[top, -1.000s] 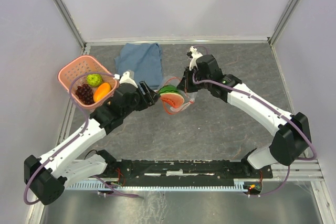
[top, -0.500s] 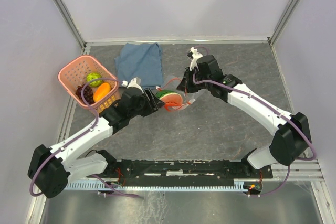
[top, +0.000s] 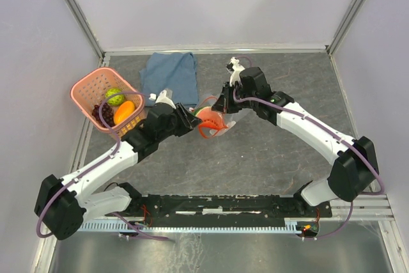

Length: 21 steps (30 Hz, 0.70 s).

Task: Place the food in the zip-top bag and seal the zipper
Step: Place the fake fruit in the zipper food storage bag.

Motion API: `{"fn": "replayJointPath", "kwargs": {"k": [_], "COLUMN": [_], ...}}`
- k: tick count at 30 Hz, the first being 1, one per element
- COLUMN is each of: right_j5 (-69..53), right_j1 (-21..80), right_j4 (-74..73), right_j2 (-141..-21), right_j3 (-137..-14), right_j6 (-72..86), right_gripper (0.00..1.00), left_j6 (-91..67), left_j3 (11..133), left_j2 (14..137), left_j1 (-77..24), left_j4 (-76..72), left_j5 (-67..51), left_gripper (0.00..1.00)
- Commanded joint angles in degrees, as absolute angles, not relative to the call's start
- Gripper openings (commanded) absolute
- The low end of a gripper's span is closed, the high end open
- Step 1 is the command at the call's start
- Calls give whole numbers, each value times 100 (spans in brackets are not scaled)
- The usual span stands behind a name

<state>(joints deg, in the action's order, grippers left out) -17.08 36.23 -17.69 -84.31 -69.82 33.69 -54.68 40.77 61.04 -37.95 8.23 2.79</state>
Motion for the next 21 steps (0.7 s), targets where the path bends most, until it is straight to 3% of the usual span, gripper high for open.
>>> {"fn": "replayJointPath", "kwargs": {"k": [1,13,16,21], "right_j5": [-2215,-2737,-2469,-2033], "right_j1": [3596,3614,3609,3578], "right_j4": [-1321,-1040,-1170,-1281], "right_j2": [-8475,-8476,-8380,-8271], "right_j3": [-7010,-6993,-6990,-6927], "right_j6": [3558,3782,3671,3564], "right_gripper": [2,2,2,2], "left_j6": [-5296,-5181,-5151,-5112], "left_j3": [4581,4988,5113,5138], "left_j2": [6249,7112,7245,6897], "left_j1": [-3855,-4081,-4096,-4093], "left_j4": [376,376,598,925], "left_j5": [235,810,833,1022], "left_gripper": [40,39,46,66]}}
